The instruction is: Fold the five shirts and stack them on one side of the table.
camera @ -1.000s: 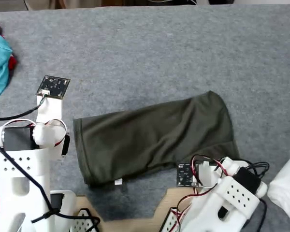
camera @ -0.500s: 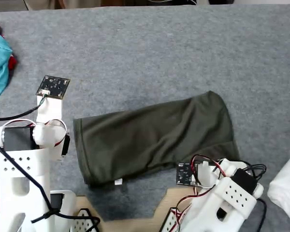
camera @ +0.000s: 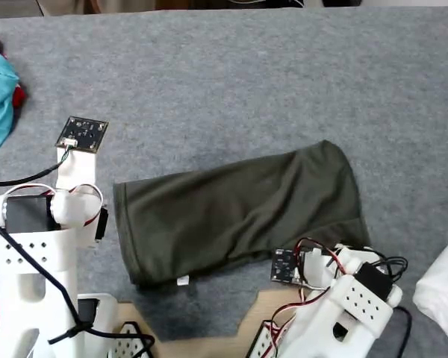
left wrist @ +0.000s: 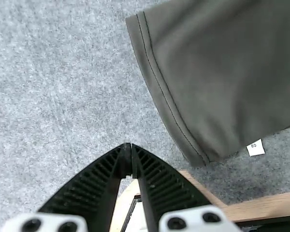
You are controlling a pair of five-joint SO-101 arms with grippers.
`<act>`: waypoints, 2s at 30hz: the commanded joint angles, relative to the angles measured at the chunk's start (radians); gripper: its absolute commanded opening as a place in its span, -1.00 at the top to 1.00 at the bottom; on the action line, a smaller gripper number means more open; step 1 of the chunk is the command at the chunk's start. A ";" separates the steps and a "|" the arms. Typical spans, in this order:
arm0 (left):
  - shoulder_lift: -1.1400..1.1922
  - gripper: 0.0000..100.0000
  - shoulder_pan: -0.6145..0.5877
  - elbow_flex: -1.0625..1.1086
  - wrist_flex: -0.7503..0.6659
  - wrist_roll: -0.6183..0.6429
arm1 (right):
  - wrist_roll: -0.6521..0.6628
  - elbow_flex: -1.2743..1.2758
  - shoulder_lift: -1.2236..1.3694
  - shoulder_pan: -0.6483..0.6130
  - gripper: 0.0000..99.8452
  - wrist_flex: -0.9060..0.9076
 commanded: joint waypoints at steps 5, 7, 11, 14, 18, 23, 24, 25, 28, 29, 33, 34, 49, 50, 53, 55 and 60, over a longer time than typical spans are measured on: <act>-0.008 0.96 -0.008 -0.002 -0.003 -0.005 | -0.017 0.053 0.002 0.018 0.46 0.003; -0.008 0.96 -0.008 -0.003 -0.003 -0.005 | -0.017 0.054 0.002 0.027 0.54 0.003; -0.008 0.96 -0.009 -0.008 -0.003 -0.005 | -0.017 0.062 0.002 0.050 0.65 -0.006; -0.008 0.96 -0.009 -0.009 -0.003 -0.005 | -0.017 0.068 0.001 0.062 0.75 -0.021; -0.008 0.96 -0.008 -0.009 -0.003 -0.005 | -0.018 0.058 -0.004 0.062 0.93 -0.023; -0.008 0.96 -0.005 -0.009 -0.003 -0.005 | -0.037 -0.019 -0.004 0.062 0.99 -0.017; -0.008 0.96 -0.003 -0.009 -0.003 -0.005 | -0.049 -0.042 -0.004 0.061 0.99 -0.017; -0.008 0.96 -0.003 -0.009 -0.005 -0.005 | -0.058 -0.067 0.001 0.056 0.99 -0.015; -0.008 0.96 -0.003 -0.009 -0.005 -0.005 | -0.061 -0.136 0.001 0.053 0.99 0.012; -0.008 0.96 -0.003 -0.009 -0.005 -0.005 | -0.061 -0.163 0.001 0.042 0.99 0.029; -0.008 0.96 -0.003 -0.009 -0.005 -0.005 | -0.061 -0.274 0.001 -0.021 0.99 0.106; -0.008 0.96 -0.003 -0.009 -0.005 -0.005 | -0.061 -0.294 0.001 -0.042 0.99 0.120; -0.008 0.96 -0.008 -0.002 -0.005 -0.002 | -0.117 -0.533 0.249 -0.193 0.99 0.130; -0.008 0.96 -0.008 0.000 -0.005 -0.002 | -0.130 -0.576 0.314 -0.194 0.99 0.130; -0.008 0.96 -0.008 0.000 -0.005 0.000 | -0.199 -0.714 0.518 -0.211 0.99 0.137; -0.008 0.96 -0.008 0.000 -0.005 0.000 | -0.249 -0.805 0.642 -0.225 0.99 0.140; -0.008 0.96 -0.006 0.000 -0.005 0.000 | -0.301 -0.969 0.839 -0.278 0.99 0.140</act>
